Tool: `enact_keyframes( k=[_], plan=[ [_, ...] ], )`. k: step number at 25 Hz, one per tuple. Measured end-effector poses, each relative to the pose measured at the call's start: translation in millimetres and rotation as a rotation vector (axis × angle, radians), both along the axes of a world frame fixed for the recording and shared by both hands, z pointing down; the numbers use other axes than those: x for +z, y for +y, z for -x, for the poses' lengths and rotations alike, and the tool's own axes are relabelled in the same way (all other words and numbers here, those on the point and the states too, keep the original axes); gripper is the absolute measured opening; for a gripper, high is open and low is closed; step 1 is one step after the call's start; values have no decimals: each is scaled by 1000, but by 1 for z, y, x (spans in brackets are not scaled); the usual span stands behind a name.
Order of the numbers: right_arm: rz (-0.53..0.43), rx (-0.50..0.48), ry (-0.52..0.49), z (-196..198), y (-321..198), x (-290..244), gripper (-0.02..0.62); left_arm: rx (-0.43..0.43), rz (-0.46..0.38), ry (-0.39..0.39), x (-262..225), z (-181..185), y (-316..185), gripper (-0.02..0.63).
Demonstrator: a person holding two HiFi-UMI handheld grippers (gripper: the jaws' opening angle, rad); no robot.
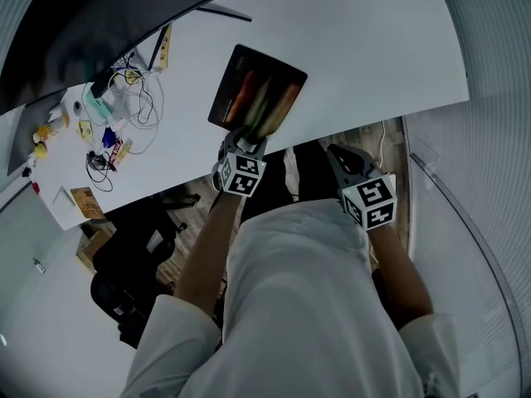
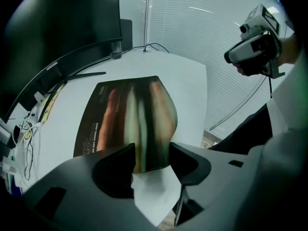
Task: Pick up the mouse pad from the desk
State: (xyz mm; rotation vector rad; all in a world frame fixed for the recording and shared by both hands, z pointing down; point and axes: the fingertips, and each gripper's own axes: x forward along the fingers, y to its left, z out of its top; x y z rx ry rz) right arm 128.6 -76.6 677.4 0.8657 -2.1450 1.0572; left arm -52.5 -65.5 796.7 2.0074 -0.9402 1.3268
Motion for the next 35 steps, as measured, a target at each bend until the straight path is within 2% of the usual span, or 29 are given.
enact_keyframes(
  k=[3, 5, 7, 10, 14, 19, 27, 35],
  plan=[
    [-4, -12, -3, 2, -3, 0, 37, -25, -3, 1, 0, 8, -6, 170],
    [-12, -23, -7, 3, -5, -2, 37, -57, 5, 1, 0, 15, -10, 88],
    [-18, -38, -8, 4, -7, -5, 37, -66, 17, 8, 0, 19, -13, 55],
    [-29, -57, -8, 3, -12, -8, 37, -59, 19, 12, -4, 20, -14, 44],
    [-52, -81, -17, 4, -21, -14, 37, -97, -18, 14, -17, 24, -19, 40],
    [-74, -109, -37, 14, -29, -27, 37, -173, -108, 22, -52, 33, -30, 38],
    [-137, -173, -49, 41, -38, -50, 37, -317, -266, 69, -118, 67, -44, 38],
    [-223, -194, -48, 69, -36, -78, 37, -437, -383, 129, -182, 101, -22, 38]
  ],
)
